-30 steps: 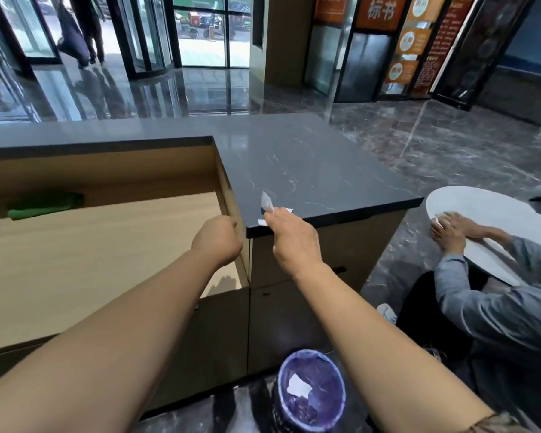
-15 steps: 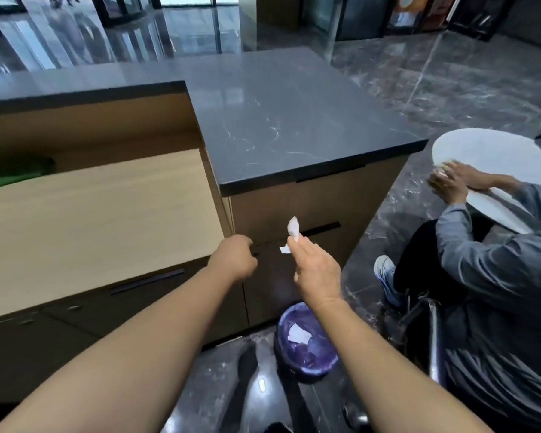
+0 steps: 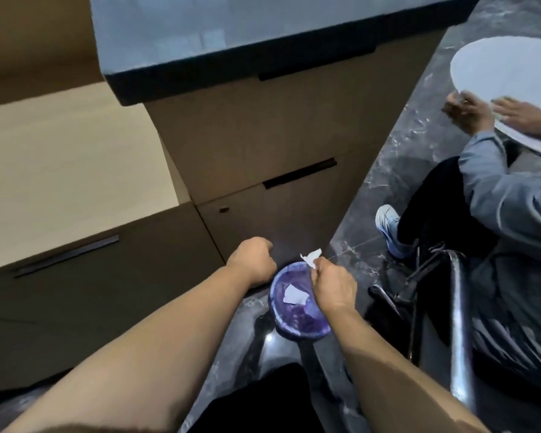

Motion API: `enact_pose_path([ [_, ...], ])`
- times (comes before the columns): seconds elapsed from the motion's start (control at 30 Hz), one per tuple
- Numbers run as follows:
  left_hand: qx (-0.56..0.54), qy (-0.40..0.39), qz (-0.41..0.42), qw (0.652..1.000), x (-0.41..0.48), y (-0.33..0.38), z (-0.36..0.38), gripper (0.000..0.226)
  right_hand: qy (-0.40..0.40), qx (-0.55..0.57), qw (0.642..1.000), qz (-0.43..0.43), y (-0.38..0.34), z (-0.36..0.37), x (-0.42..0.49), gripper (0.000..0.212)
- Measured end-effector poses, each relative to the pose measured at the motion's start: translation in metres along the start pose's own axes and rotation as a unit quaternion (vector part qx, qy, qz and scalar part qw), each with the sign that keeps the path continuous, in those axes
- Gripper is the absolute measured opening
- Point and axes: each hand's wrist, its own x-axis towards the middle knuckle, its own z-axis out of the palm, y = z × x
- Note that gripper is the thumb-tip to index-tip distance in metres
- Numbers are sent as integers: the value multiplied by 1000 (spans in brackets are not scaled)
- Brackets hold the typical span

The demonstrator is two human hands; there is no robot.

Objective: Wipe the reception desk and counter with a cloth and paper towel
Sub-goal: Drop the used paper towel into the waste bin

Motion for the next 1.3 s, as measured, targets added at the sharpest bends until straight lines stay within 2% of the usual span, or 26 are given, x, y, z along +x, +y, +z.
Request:
enact_pose_path([
  [0.23, 7, -21, -16, 1000, 58, -47, 82, 30, -49, 38, 992, 109, 41, 90, 37, 23],
  [0.37, 19, -37, -11, 999, 90, -62, 118, 13, -60, 71, 984, 153, 58, 134, 61, 23],
  [0.47, 23, -39, -11, 999, 109, -69, 138, 27, -68, 102, 978, 171, 66, 160, 76, 31],
  [0.63, 25, -41, -4, 999, 121, -70, 147, 30, -75, 95, 977, 173, 73, 171, 93, 38],
  [0.73, 18, -41, -5, 999, 115, -67, 140, 29, -73, 80, 982, 157, 67, 157, 93, 38],
  [0.9, 12, -40, -14, 999, 81, -46, 104, 22, -88, 41, 990, 104, 43, 105, 69, 28],
  [0.97, 5, -38, -15, 999, 62, -34, 84, 19, -104, 25, 991, 83, 31, 79, 53, 26],
  [1.13, -3, -32, -5, 999, 5, 1, 18, 25, -115, -1, 993, 38, -4, 4, 12, 25],
  [1.23, 5, -22, 13, 1000, -30, 19, -25, 12, -118, -21, 993, 4, -28, -43, -14, 25],
  [1.3, 15, -9, 22, 1000, -49, 28, -51, 24, -116, -42, 992, -18, -43, -71, -27, 26],
])
